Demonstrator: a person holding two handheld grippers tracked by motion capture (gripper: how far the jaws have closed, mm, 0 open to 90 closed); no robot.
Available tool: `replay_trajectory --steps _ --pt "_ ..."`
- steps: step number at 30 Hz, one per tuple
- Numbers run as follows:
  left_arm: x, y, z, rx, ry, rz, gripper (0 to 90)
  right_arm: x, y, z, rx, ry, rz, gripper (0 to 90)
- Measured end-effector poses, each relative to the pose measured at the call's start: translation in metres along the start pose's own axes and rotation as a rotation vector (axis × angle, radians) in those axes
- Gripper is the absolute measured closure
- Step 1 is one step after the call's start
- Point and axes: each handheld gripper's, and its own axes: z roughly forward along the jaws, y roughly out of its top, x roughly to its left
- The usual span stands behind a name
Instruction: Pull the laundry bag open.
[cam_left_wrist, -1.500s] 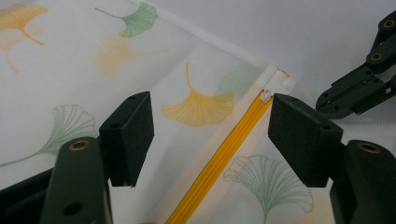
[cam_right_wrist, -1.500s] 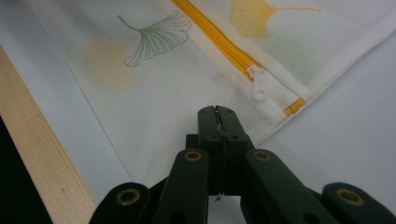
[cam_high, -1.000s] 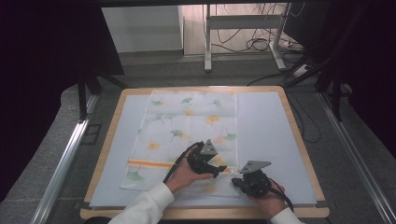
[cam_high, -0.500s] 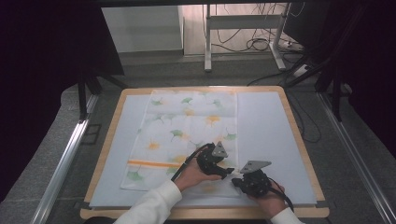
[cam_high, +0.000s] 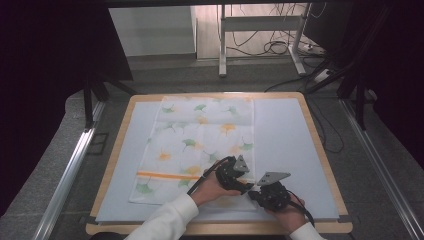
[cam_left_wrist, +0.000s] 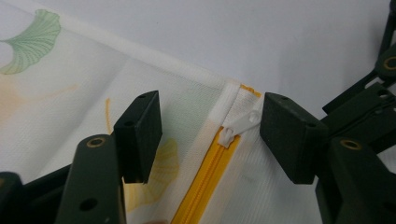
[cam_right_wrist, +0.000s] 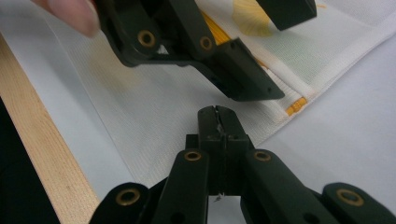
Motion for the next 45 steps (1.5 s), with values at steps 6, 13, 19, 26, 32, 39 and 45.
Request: replay_trajectory --steps 6,13,19,26,32,39,45 --pt "0.0019 0.0028 0.0023 -0.007 -0.031 -0.027 44.6 -0.0001 0.0 -0.0001 0.002 0.002 0.007 88.9" --pt "0.0079 0.005 0.0022 0.006 -0.109 -0.044 61.6 -0.0003 0.0 -0.0001 0.003 0.002 0.004 88.9" --pt "0.0084 0.0055 0.002 0.008 -0.099 -0.037 70.2 -0.0004 0.0 0.0 0.003 0.002 0.002 88.9" --pt "0.0067 0.0066 0.003 0.013 -0.096 -0.034 74.3 -0.0007 0.0 0.0002 0.002 0.002 0.002 88.9" --pt "0.0073 0.0065 0.0018 0.006 -0.08 -0.046 80.8 -0.0007 0.0 0.0002 0.002 0.002 0.002 88.9" --pt "0.0028 0.0078 0.0016 0.007 -0.047 -0.024 81.6 -0.0011 0.0 0.0003 0.001 0.004 0.001 88.9" --pt "0.0046 0.007 0.0024 -0.002 -0.087 -0.06 84.0 -0.0015 0.0 0.0003 0.001 0.008 0.003 88.9"
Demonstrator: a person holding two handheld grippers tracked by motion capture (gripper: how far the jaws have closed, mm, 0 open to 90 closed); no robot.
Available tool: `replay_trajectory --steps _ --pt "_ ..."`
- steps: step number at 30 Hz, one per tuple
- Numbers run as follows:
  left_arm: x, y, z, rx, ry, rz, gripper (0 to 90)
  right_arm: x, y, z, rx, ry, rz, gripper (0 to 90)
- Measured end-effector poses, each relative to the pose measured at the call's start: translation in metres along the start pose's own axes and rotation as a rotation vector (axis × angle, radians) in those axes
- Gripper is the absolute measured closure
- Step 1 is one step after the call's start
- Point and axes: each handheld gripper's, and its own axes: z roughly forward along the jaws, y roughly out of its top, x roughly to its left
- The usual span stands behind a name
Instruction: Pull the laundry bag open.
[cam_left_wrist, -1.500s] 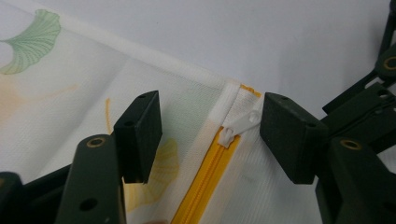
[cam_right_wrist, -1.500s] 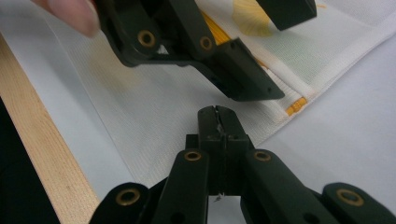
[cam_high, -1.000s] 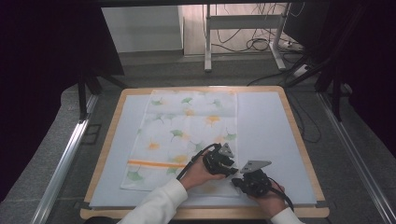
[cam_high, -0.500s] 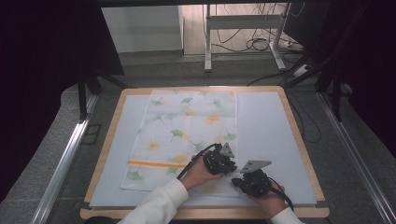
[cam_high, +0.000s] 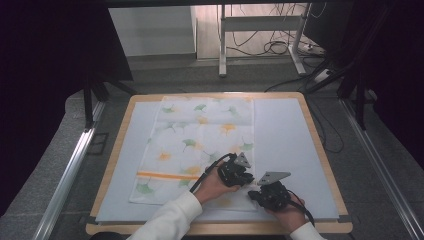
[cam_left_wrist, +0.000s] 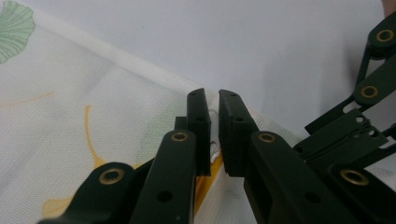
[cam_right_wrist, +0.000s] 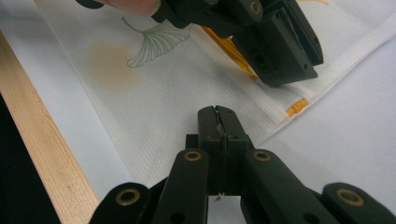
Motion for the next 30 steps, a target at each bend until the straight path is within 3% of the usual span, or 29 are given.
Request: replay_trajectory --steps 4,10,30 --pt "-0.0075 0.0025 -0.0011 0.033 0.052 0.058 84.1 -0.0001 -0.0001 0.0001 -0.001 -0.001 -0.002 88.9" --pt "-0.007 0.0023 -0.0014 0.032 0.051 0.04 84.3 0.0001 0.0 0.0001 -0.001 -0.002 -0.002 88.9" --pt "-0.0033 -0.0001 -0.0047 0.036 0.045 0.044 84.2 -0.0026 -0.0004 0.0002 -0.001 0.014 0.023 89.0"
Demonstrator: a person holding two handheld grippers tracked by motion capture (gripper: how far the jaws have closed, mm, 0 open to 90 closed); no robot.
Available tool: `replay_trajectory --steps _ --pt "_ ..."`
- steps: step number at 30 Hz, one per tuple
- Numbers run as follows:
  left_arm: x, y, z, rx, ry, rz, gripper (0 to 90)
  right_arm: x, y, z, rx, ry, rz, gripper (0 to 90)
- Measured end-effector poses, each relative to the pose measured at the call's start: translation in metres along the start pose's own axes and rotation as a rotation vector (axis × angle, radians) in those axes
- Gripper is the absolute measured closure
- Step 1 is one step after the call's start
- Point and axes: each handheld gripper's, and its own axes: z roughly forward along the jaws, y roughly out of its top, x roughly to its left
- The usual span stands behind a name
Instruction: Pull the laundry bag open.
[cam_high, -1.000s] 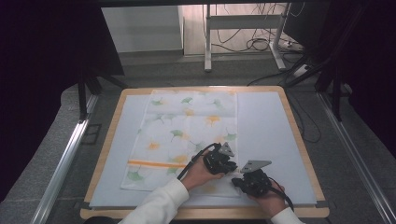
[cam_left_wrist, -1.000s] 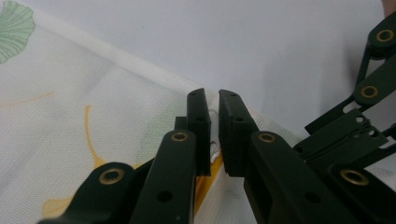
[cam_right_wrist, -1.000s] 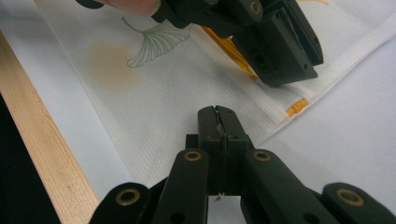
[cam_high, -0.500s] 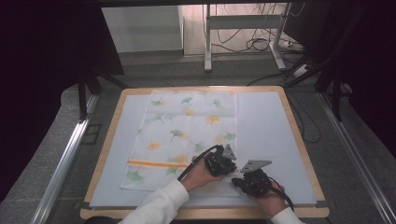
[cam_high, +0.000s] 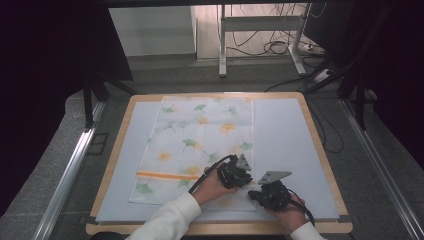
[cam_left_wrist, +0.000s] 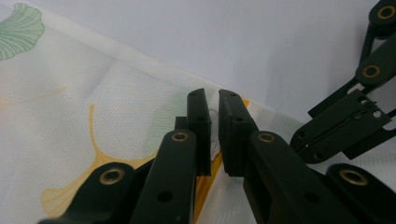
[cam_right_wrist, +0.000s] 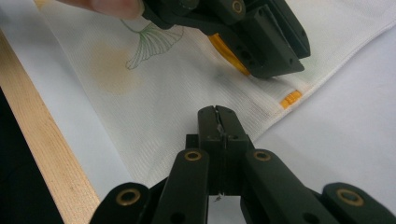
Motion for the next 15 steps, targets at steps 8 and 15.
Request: replay_trajectory --steps 8,15 --pt "-0.0006 0.0001 -0.0007 0.01 0.006 0.006 84.3 -0.0043 0.0001 0.0 0.002 0.025 0.054 89.1" --pt "0.0004 -0.0018 -0.0037 0.024 0.011 0.011 84.4 -0.0055 0.0006 0.0004 0.006 0.03 0.078 89.2"
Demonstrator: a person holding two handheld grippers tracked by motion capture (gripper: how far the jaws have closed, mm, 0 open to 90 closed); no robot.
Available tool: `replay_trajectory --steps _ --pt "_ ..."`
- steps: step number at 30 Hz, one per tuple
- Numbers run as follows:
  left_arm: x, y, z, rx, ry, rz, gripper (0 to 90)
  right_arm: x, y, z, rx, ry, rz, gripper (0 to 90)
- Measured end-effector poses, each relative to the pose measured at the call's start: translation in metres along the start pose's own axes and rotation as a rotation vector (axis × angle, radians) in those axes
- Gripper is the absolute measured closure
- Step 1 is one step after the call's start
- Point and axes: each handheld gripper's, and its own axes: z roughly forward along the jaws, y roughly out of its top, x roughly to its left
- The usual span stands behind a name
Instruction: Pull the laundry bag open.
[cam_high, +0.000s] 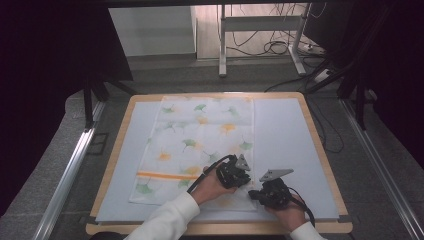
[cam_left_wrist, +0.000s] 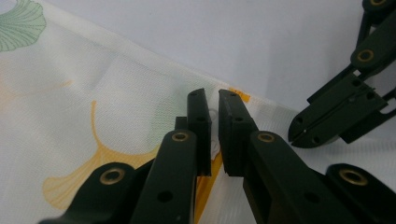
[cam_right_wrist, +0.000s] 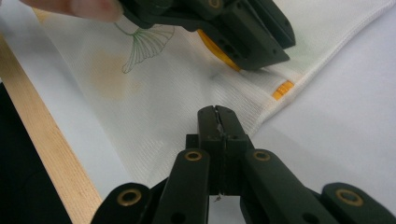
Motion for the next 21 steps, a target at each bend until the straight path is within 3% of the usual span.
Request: replay_trajectory --steps 13,21 --pt "0.0046 -0.0092 -0.0053 -0.005 0.0 -0.021 84.3 -0.001 0.0006 0.0 0.005 0.004 0.007 89.3" --pt "0.0037 -0.0093 -0.0062 0.006 0.007 -0.013 84.3 -0.003 0.0004 0.0002 0.002 0.016 0.014 89.3"
